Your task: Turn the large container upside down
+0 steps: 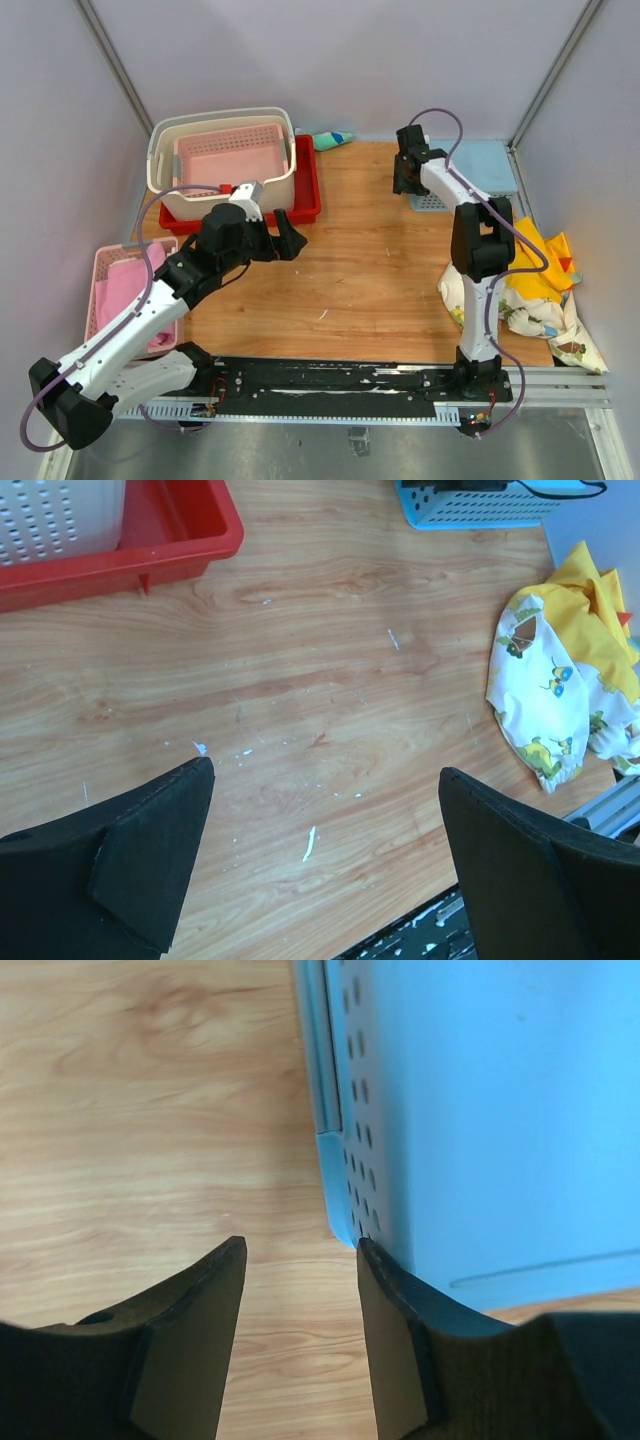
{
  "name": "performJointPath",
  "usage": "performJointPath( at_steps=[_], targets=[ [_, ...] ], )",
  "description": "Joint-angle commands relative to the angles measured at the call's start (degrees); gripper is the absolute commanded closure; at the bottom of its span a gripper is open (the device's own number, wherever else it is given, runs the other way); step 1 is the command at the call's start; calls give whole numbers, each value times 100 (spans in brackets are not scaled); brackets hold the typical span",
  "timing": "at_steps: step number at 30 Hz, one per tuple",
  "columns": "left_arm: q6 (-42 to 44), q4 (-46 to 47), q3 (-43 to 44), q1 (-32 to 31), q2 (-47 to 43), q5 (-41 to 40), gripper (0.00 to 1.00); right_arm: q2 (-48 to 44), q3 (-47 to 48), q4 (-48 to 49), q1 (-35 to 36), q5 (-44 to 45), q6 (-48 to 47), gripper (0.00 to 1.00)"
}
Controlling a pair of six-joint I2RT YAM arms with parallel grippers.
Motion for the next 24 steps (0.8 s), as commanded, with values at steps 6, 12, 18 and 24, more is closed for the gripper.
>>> performJointPath(
  at_steps=[6,12,18,24],
  targets=[
    [280,-76,502,12,144,170,1,-377,106,-260,-243,412,10,49],
    [617,-560,1668,12,678,-228,1,-1394,-478,-296,-75,-811,107,36],
    [1087,-1895,4134,331,2564,-1737,1,-2659,-1710,-169,202,-1004,158,28],
    [1430,-1994,5528,1010,4192,-1716,8,-3751,-2622,-209,194,-974,116,27]
  ],
)
